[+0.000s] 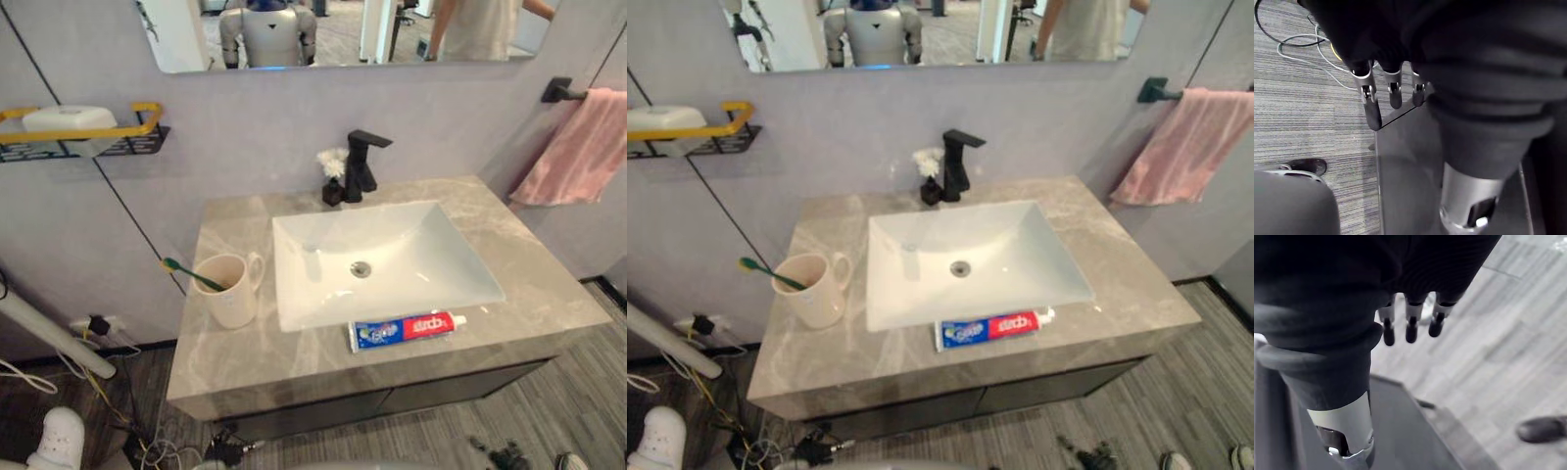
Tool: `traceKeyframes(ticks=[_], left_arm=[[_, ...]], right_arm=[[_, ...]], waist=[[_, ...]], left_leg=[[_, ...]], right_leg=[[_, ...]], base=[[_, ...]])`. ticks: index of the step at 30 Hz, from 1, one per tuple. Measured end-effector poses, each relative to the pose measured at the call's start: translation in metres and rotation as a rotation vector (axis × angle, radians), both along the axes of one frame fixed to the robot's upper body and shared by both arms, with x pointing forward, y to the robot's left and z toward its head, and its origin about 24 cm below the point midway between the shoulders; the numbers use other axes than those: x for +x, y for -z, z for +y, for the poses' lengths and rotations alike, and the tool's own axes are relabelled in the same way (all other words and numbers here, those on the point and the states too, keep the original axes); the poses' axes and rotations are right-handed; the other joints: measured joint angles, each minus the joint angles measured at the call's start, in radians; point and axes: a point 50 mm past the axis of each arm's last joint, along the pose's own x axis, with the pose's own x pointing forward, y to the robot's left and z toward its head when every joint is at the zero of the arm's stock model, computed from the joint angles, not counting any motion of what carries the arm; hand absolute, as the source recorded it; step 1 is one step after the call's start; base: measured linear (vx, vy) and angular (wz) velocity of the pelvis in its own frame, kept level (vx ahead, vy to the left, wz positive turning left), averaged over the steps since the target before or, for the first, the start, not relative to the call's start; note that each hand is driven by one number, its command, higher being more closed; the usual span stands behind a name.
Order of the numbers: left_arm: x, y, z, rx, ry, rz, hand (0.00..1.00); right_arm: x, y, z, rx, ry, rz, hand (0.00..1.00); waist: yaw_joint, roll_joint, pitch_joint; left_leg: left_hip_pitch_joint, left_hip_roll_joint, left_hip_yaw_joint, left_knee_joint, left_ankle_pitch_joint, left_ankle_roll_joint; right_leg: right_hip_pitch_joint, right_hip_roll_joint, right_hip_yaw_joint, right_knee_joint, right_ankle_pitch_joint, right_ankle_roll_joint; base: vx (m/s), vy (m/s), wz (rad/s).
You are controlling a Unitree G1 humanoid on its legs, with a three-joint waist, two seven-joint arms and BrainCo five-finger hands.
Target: Organize washtable
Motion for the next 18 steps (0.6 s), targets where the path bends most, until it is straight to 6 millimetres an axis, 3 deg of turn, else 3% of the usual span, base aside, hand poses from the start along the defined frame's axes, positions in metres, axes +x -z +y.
traceKeyframes(ticks=[3,7,13,18], left_arm=[[-0.007,0.0,0.005,-0.01,-0.092,-0.003,0.0],[-0.015,-0.002,0.016,0.001,-0.17,-0.011,0.0],[-0.029,-0.004,0.027,0.017,-0.232,-0.01,0.0],[-0.047,-0.004,0.032,0.03,-0.268,0.022,0.0]], right_arm=[[0.01,-0.032,-0.028,-0.15,0.043,-0.116,0.0],[0.033,-0.072,-0.041,-0.315,-0.033,-0.227,0.0],[0.063,-0.163,-0.06,-0.681,-0.209,-0.389,0.0],[0.076,-0.243,-0.055,-1.008,-0.445,-0.497,0.0]], waist=[[-0.002,-0.006,0.0],[-0.003,-0.015,0.001],[-0.006,-0.028,0.002],[-0.029,-0.043,-0.003]], left_leg=[[-0.001,0.003,0.006,-0.003,0.001,0.001],[0.013,0.003,0.017,-0.002,-0.001,0.0],[0.015,0.001,0.03,0.017,-0.021,0.005],[0.016,0.0,0.025,0.017,-0.021,0.005]], right_leg=[[-0.001,0.003,0.004,0.002,0.0,0.001],[-0.001,0.005,0.016,0.006,-0.001,0.001],[0.0,0.0,0.033,0.017,-0.002,0.002],[-0.001,-0.003,0.03,0.029,-0.008,0.005]], base=[[0.02,-0.001,-0.06],[0.03,-0.001,-0.08],[-0.06,-0.003,-0.09],[-0.03,-0.006,0.02]])
